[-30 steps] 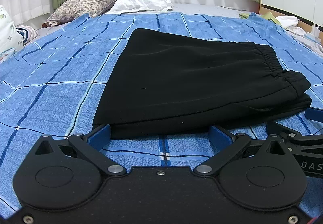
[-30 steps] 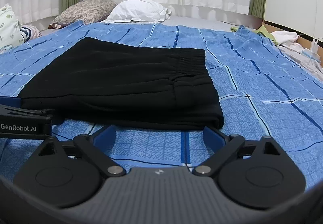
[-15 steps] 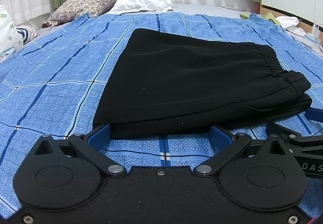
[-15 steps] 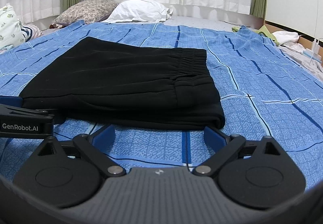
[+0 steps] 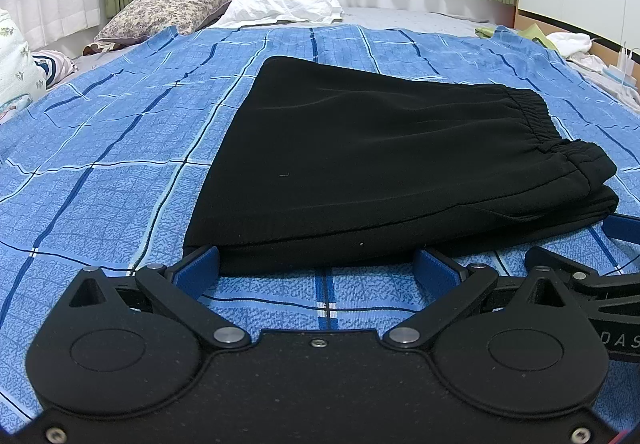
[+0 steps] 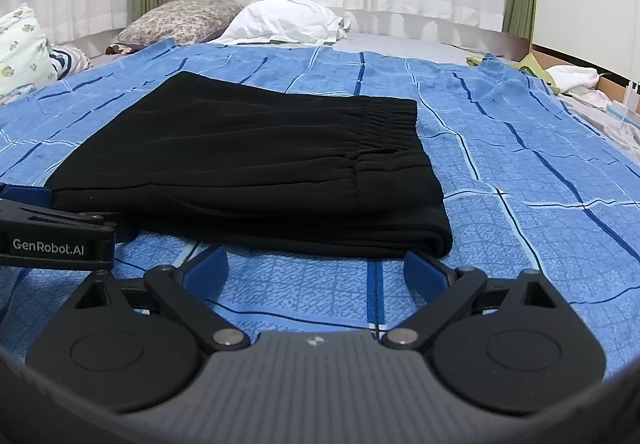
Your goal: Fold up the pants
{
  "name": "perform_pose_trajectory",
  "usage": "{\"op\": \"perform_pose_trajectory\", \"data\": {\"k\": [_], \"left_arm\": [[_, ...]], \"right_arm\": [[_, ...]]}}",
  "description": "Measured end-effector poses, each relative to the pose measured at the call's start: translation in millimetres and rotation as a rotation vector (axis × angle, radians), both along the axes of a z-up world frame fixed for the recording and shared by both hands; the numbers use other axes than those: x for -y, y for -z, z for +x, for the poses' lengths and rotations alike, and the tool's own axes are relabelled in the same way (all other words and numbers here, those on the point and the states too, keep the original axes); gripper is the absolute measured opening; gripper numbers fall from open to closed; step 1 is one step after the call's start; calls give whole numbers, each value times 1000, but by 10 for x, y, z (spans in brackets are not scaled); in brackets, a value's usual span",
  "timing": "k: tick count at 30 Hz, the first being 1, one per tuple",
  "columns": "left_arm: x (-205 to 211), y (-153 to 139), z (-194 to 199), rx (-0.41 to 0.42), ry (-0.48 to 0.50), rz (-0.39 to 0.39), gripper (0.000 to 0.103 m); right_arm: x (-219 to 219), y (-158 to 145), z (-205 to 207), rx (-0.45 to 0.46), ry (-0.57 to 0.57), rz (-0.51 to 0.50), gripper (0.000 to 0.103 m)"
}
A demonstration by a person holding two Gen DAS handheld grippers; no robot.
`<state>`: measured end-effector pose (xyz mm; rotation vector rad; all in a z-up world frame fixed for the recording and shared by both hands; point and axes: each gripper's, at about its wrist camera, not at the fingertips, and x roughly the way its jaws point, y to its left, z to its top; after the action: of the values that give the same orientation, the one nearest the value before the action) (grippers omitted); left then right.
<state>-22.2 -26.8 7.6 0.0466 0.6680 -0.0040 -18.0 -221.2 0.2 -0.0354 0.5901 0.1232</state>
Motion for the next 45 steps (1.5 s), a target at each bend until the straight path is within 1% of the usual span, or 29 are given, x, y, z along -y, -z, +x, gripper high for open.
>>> {"op": "perform_pose_trajectory", "data": {"k": [7,45], "left_arm": [[1,0,-1,0,0,0,103],[-1,12,18,4,1,-4,103]], "right_arm": [[-8,-1,9,-3,-23,1,101],[-10,-1,10,-3,-23,1,102]]}}
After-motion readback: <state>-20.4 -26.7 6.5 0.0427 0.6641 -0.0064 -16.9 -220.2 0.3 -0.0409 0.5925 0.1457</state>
